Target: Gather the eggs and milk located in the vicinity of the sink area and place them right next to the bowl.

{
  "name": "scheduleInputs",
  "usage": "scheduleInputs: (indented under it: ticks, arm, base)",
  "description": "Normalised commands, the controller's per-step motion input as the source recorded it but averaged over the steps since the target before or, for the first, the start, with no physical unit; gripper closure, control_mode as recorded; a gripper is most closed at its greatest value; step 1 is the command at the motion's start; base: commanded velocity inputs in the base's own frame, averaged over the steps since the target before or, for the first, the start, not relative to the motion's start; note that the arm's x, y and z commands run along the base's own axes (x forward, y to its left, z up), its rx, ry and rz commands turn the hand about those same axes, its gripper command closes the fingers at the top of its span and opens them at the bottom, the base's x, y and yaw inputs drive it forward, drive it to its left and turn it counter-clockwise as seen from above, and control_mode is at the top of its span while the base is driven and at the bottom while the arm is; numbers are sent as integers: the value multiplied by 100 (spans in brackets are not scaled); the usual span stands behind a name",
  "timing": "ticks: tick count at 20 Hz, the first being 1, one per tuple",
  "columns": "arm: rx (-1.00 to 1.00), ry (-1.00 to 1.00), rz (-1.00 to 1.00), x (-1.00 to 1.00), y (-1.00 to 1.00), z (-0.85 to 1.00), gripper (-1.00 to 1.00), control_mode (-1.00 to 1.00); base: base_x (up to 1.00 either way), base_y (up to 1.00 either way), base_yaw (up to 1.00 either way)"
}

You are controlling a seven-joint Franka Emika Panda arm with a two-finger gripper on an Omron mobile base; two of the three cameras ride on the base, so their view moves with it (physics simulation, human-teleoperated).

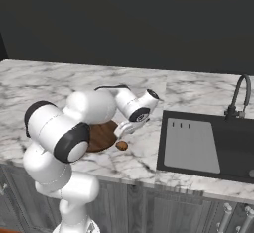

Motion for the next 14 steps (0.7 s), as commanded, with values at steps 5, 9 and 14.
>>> scheduleInputs:
  ticks: [5, 9, 14]
  arm:
    - [0, 13, -34, -1, -24, 27, -100, -100]
    - [-1, 18, -29, -17, 0, 45, -100, -100]
    - [-9, 19, -19, -27, 22, 50, -100, -100]
  base:
    - [0, 0, 0]
    - [0, 0, 0]
    - [0, 0, 0]
